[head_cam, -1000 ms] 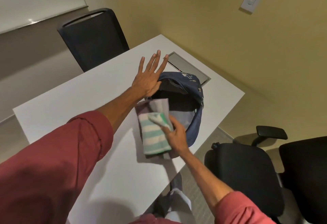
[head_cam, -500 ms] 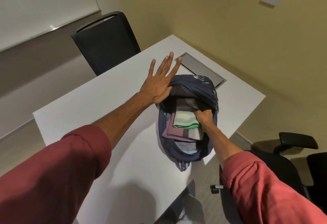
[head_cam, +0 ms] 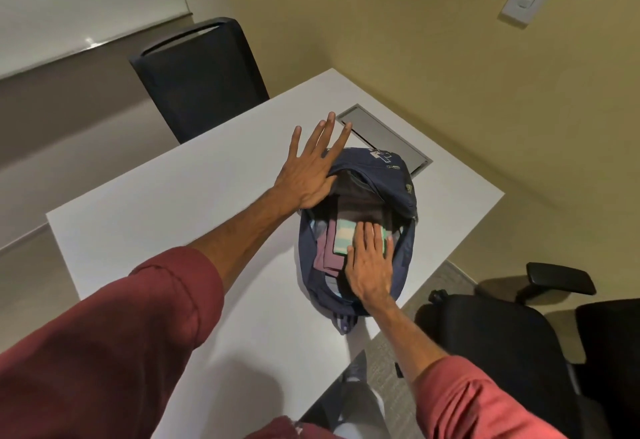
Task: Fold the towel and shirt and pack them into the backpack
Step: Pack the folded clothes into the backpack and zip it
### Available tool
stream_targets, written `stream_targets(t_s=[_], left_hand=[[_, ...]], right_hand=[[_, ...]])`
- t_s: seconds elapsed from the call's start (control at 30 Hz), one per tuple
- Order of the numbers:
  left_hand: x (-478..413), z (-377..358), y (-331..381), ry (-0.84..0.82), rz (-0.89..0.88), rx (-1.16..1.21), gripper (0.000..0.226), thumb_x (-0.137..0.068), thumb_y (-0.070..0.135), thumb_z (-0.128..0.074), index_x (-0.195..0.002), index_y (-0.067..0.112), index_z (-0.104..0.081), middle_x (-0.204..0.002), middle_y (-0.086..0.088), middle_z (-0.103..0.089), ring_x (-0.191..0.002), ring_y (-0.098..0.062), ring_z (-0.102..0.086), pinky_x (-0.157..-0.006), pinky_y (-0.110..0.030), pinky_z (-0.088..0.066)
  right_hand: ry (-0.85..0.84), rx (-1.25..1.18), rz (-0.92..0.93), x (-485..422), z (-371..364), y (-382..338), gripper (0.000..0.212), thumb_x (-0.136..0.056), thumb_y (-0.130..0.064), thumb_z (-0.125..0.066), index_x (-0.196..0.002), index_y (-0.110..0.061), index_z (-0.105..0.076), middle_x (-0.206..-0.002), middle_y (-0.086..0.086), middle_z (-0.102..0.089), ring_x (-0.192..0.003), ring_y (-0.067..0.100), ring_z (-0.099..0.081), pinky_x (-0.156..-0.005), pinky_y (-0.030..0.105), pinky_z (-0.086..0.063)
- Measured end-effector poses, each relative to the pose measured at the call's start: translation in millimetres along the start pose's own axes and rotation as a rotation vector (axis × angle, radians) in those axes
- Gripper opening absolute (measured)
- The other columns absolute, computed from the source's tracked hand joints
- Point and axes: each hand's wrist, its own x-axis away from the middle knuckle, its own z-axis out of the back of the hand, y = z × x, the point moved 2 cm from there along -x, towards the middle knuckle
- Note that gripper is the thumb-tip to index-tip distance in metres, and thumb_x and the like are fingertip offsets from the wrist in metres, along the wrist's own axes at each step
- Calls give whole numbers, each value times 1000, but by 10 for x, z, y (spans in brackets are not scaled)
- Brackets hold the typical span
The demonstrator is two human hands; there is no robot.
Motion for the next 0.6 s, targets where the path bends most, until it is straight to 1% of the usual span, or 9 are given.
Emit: stream_targets(t_s=[0.07,0.1,0.2,0.27,0.33,0.4,0.47,0.53,0.6], left_hand=[[65,-19,10,-10,22,20,103,-87,86,14,-171,26,12,-178,-11,18,-166,-32,9,-130,-65,6],[102,-44,22,-11,36,31,100,-90,85,10,-171,27,13,-178,-11,19,-166,-31,10,-130,-65,6],[250,-179,78,-20,52,39,95,-103,68,-36,-169,26,18,-177,-10,22,-166,-31,9,-130,-65,3],[407,-301,119,-18,53,38,101,-104,57,-52,-169,26,19,-177,-10,22,-166,-31,7,-131,-64,1],[608,-415,169,-8,77,72,99,-105,58,-50,-169,24,18,-178,-9,19,-167,-28,4,-131,-63,0],[820,-519,221,-30,184,113,97,-103,67,-37,-170,19,14,-179,-10,15,-167,-27,2,-131,-62,2],[1024,-625,278,-77,376,157,102,-99,71,-34,-170,10,8,-179,-14,10,-167,-28,-1,-132,-60,7],[1249,-758,352,-99,530,257,104,-96,72,-33,-170,5,-4,-179,-18,-2,-166,-31,-9,-129,-55,12],[1514,-899,440,-46,568,352,90,-95,64,-42,-164,7,-30,-170,-18,-33,-158,-35,-30,-132,-56,5]], right_hand=[[-14,-5,51,126,-1,-2,67,-112,-39,-37,-171,-12,-20,-177,11,-20,-165,28,-16,-134,55,-6],[-18,-5,82,184,12,-1,67,-112,-41,-36,-171,-12,-19,-178,9,-16,-166,26,-13,-134,54,-5],[-26,17,159,344,59,-8,67,-111,-41,-36,-170,-13,-22,-178,8,-17,-166,25,-13,-133,54,-9],[-8,3,189,450,101,-28,67,-109,-40,-40,-169,-12,-28,-176,9,-24,-164,27,-19,-132,55,-15],[-4,-19,226,559,134,-53,67,-108,-39,-43,-168,-12,-31,-176,9,-27,-163,27,-22,-131,54,-18],[-16,-16,272,673,153,-77,65,-109,-38,-43,-168,-14,-31,-175,9,-27,-163,27,-23,-130,53,-17],[-28,-11,304,769,148,-99,61,-111,-38,-41,-167,-15,-35,-174,8,-31,-162,27,-27,-130,52,-15],[-55,-9,320,853,131,-128,57,-112,-40,-36,-165,-17,-40,-169,7,-41,-159,25,-34,-130,51,-18],[-93,-9,338,948,113,-165,55,-113,-41,-33,-163,-19,-43,-161,5,-54,-153,24,-44,-129,51,-27]])
